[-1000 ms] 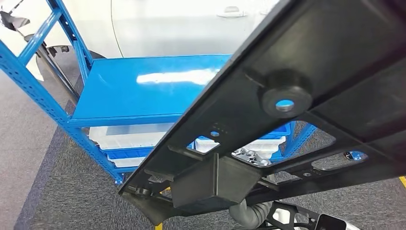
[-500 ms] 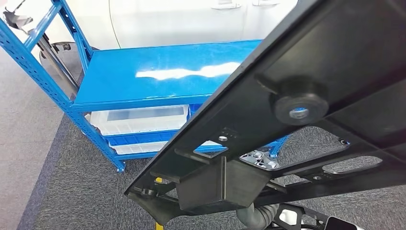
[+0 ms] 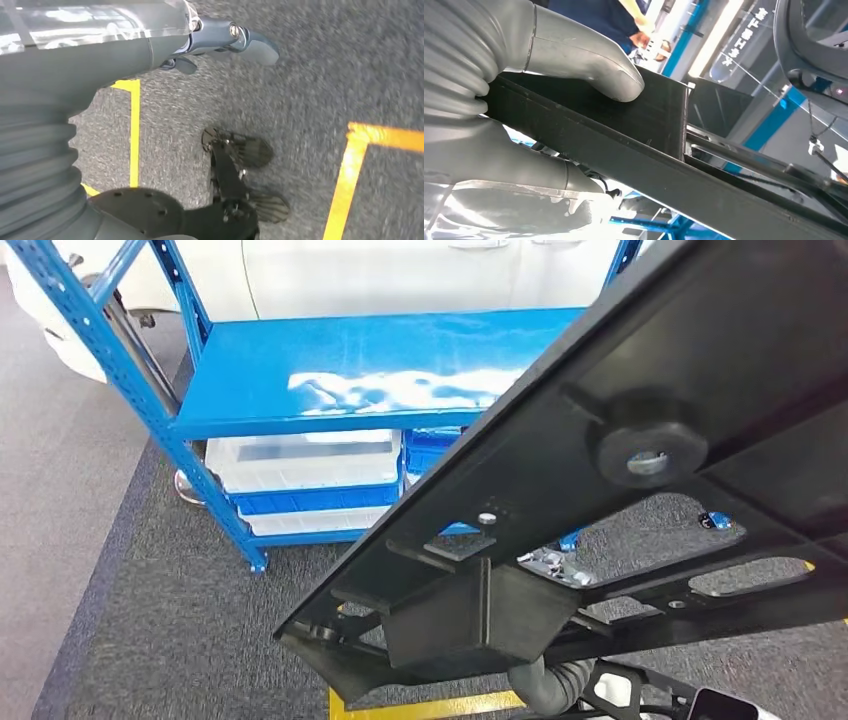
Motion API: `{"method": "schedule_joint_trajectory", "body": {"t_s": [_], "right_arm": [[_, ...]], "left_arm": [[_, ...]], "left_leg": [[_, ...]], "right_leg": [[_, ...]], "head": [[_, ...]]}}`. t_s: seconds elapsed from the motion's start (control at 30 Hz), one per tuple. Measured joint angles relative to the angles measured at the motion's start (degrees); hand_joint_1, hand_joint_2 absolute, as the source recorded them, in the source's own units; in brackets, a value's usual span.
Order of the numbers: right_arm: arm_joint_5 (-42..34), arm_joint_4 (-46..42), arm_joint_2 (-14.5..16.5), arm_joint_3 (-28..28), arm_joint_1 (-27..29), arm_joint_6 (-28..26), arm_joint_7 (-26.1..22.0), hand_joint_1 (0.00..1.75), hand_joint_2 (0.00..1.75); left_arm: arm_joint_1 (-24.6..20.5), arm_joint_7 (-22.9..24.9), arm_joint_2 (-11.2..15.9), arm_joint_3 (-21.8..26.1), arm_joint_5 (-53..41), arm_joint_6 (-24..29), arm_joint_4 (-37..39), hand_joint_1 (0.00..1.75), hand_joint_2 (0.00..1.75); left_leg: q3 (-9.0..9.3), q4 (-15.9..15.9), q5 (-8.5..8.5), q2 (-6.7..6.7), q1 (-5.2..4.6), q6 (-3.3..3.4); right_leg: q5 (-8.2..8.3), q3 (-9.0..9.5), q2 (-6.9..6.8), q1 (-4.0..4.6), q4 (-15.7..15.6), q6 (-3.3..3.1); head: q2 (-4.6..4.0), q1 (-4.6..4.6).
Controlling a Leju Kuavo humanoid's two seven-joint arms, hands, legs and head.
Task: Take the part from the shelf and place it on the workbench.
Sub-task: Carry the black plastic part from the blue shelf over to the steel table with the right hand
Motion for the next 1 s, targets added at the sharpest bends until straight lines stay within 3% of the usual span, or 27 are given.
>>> {"method": "schedule_joint_trajectory", "body": {"t_s": [0.1, 0.13, 0.17, 0.23, 0.27, 0.33, 0.4, 0.47, 0.53, 0.6, 0.63, 0.67, 0.73, 0.8, 0.87, 0.93, 1.0], "right_arm": [[-0.94, 0.16, -0.68, -0.83, -0.02, 0.31, 0.00, 1.75, 1.75], [-1.28, 0.27, -0.91, -1.15, -0.05, 0.52, 0.00, 1.75, 1.75], [-1.53, 0.36, -1.11, -1.46, -0.11, 0.76, 0.00, 1.75, 1.75], [-1.84, 0.42, -1.43, -2.13, -0.39, 1.24, 0.00, 1.75, 1.75], [-1.92, 0.42, -1.53, -2.46, -0.62, 1.54, 0.01, 1.75, 1.75], [-2.02, 0.30, -1.65, -3.15, -1.05, 2.40, 0.00, 1.75, 1.75], [-2.09, 0.10, -1.74, -3.92, -1.28, 3.22, -0.02, 1.75, 1.75], [-2.10, -0.10, -1.84, -4.64, -1.47, 3.77, -0.03, 1.75, 1.75], [-2.04, -0.25, -1.88, -5.01, -1.85, 4.04, -0.03, 1.75, 1.75], [-1.87, -0.27, -1.90, -5.30, -1.96, 4.04, -0.02, 1.75, 1.75], [-1.73, -0.28, -1.90, -5.56, -1.83, 3.99, -0.02, 1.75, 1.75], [-1.57, -0.36, -1.91, -5.86, -1.68, 3.93, -0.02, 1.75, 1.75], [-1.16, -0.77, -1.91, -6.39, -1.47, 3.73, -0.02, 1.75, 1.75], [-0.75, -1.40, -1.90, -6.69, -1.39, 3.32, -0.03, 1.75, 1.75], [-0.54, -1.98, -1.93, -6.84, -1.34, 2.63, -0.02, 1.75, 1.75], [-0.67, -2.46, -2.05, -6.98, -1.35, 1.98, -0.01, 1.75, 1.75], [-1.22, -2.87, -2.25, -7.27, -1.63, 1.76, -0.01, 1.75, 1.75]], "left_arm": [[0.02, 0.38, -0.08, 0.02, 0.40, 0.56, 0.01, 0.00, 1.75], [0.07, 0.43, -0.12, 0.02, 0.46, 0.63, 0.01, 0.00, 1.75], [0.13, 0.46, -0.16, 0.02, 0.46, 0.67, 0.01, 0.00, 1.75], [0.21, 0.51, -0.26, 0.02, 0.36, 0.79, 0.01, 0.00, 1.75], [0.22, 0.54, -0.30, 0.02, 0.27, 0.92, 0.01, 0.00, 1.75], [0.25, 0.56, -0.32, 0.02, 0.05, 1.34, 0.01, 0.00, 1.75], [0.26, 0.61, -0.30, 0.02, -0.26, 1.79, 0.00, 0.00, 1.75], [0.14, 0.72, -0.22, 0.01, -0.57, 2.06, -0.01, 0.00, 1.75], [0.04, 0.78, -0.15, 0.00, -0.71, 2.24, 0.00, 0.00, 1.75], [0.10, 0.67, -0.05, -0.01, -0.73, 2.27, 0.01, 0.00, 1.75], [0.16, 0.56, 0.01, 0.00, -0.79, 2.28, 0.01, 0.00, 1.75], [0.20, 0.44, 0.08, 0.00, -0.92, 2.36, 0.01, 0.00, 1.75], [0.21, 0.02, 0.24, 0.00, -1.26, 2.90, 0.00, 0.00, 1.75], [0.23, -0.77, 0.52, -0.01, -1.50, 4.22, 0.01, 0.00, 1.75], [0.14, -1.76, 0.83, 0.03, -1.53, 5.58, 0.02, 0.00, 1.75], [-0.10, -2.60, 1.04, 0.15, -1.48, 6.18, 0.03, 0.00, 1.75], [-0.27, -3.14, 1.16, 0.25, -1.56, 6.24, 0.03, 0.00, 1.75]], "left_leg": [[-1.31, 0.15, 0.97, 0.37, -0.10, 0.45], [-1.68, 0.28, 1.18, 0.54, -0.13, 0.46], [-1.96, 0.45, 1.31, 0.77, -0.14, 0.43], [-2.22, 0.91, 1.29, 1.21, -0.15, 0.23], [-2.33, 1.19, 1.19, 1.49, -0.29, 0.03], [-2.66, 1.68, 0.99, 2.17, -0.60, -0.54], [-2.86, 1.83, 0.93, 3.15, -0.77, -1.09], [-3.14, 2.68, 0.02, 2.90, -0.62, -1.72], [-5.16, 7.37, -2.95, 1.32, -0.39, -2.28], [-8.77, 15.11, -6.35, 0.44, -0.32, -2.55], [-10.11, 17.80, -6.94, 0.33, -0.31, -2.60], [-10.56, 18.49, -6.38, 0.26, -0.31, -2.56], [-8.41, 13.24, -2.35, -0.31, -0.30, -2.23], [-5.19, 5.77, 0.93, -2.60, -0.21, -1.68], [-4.07, 2.78, 1.45, -4.14, -0.26, -1.31], [-4.11, 2.24, 1.75, -3.33, -0.22, -0.90], [-4.07, 1.63, 2.29, -2.12, 0.08, -0.21]], "right_leg": [[-6.26, -4.11, 0.13, -0.33, 10.93, 0.76], [-6.99, -4.66, 0.13, -0.39, 13.17, 0.91], [-6.58, -4.12, 0.10, -0.44, 13.18, 0.97], [-3.51, 0.02, -0.60, -0.44, 6.89, 0.78], [-2.37, 2.26, -1.70, -0.21, 2.98, 0.47], [-1.52, 4.44, -3.34, 0.29, -1.71, -0.55], [-1.60, 4.10, -2.94, 0.55, -2.22, -1.51], [-1.26, 4.01, -1.95, 0.38, -2.56, -2.25], [-0.94, 3.99, -1.04, 0.16, -2.84, -2.91], [-0.81, 3.81, 0.01, 0.17, -2.80, -3.19], [-0.78, 3.76, 0.63, 0.18, -2.75, -3.21], [-0.76, 3.74, 1.27, 0.19, -2.67, -3.21], [-0.75, 3.83, 2.60, 0.19, -2.50, -3.14], [-0.72, 3.68, 3.83, 0.21, -2.25, -2.85], [-0.41, 3.06, 4.96, 0.07, -2.10, -2.10], [-0.02, 2.53, 5.84, -0.12, -2.14, -1.23], [-1.19, 1.69, 4.49, 0.04, -0.57, -0.61]], "head": [[0.00, 0.00], [0.00, 0.00], [0.00, 0.00], [0.00, 0.00], [0.00, 0.01], [0.01, -0.01], [0.01, -0.02], [0.00, -0.01], [0.00, -0.01], [0.00, -0.02], [0.00, -0.02], [0.00, -0.02], [0.00, -0.02], [0.00, -0.01], [0.01, -0.01], [0.01, -0.02], [0.00, -0.01]]}}
